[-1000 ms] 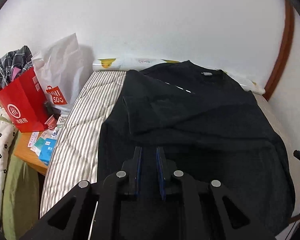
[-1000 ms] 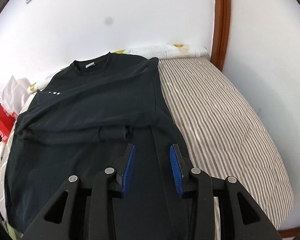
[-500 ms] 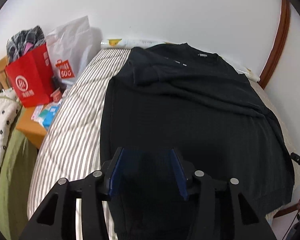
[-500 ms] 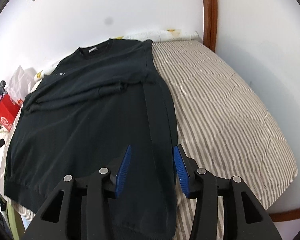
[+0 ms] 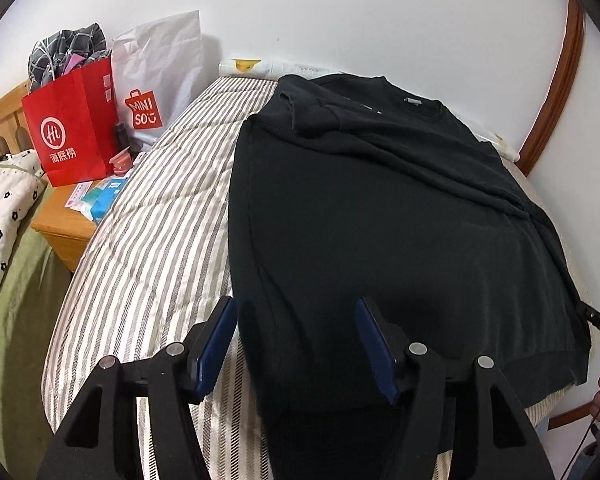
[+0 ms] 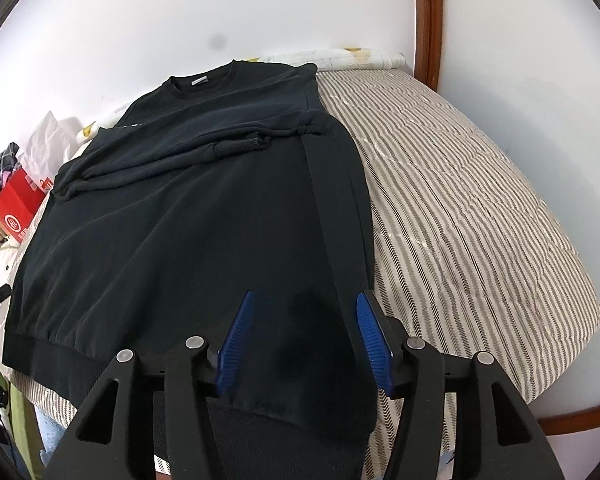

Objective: Fold small clothes
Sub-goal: 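Move both grippers down to the ribbed hem of the sweatshirt, then grasp the hem with both grippers and fold it up toward the collar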

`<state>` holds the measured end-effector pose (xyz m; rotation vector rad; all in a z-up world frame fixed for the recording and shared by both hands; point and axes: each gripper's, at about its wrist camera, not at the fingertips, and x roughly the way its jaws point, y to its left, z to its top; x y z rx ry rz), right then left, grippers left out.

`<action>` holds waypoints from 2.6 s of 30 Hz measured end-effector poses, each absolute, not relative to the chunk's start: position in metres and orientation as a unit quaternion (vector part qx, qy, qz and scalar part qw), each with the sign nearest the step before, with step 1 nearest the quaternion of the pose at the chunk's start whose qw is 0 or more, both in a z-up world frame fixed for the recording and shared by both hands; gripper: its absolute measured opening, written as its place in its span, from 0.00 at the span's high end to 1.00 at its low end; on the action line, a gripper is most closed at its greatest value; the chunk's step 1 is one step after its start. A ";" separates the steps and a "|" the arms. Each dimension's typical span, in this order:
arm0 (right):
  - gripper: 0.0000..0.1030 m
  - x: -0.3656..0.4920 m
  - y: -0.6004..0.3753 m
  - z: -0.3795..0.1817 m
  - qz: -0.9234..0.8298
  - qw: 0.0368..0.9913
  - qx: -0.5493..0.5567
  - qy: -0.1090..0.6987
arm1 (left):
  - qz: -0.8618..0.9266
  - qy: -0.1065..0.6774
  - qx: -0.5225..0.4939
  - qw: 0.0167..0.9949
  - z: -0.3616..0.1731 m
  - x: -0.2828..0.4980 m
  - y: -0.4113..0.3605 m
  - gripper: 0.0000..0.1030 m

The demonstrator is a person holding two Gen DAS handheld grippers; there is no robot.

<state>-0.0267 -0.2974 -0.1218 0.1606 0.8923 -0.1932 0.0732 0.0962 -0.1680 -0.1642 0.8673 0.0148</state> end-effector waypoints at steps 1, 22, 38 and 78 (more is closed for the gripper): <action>0.48 -0.027 -0.297 -0.123 -0.093 0.895 0.077 0.430 | 0.008 0.421 -0.079 0.904 -0.170 0.072 0.096 0.43; 0.47 -0.044 -0.290 -0.127 -0.085 0.899 0.066 0.425 | -0.005 0.422 -0.094 0.902 -0.177 0.055 0.117 0.43; 0.47 -0.061 -0.290 -0.133 -0.100 0.897 0.037 0.428 | -0.025 0.436 -0.069 0.897 -0.188 0.045 0.098 0.59; 0.93 -0.077 -0.313 -0.098 -0.066 0.927 0.103 0.355 | -0.027 0.374 -0.074 0.924 -0.133 0.023 0.106 0.90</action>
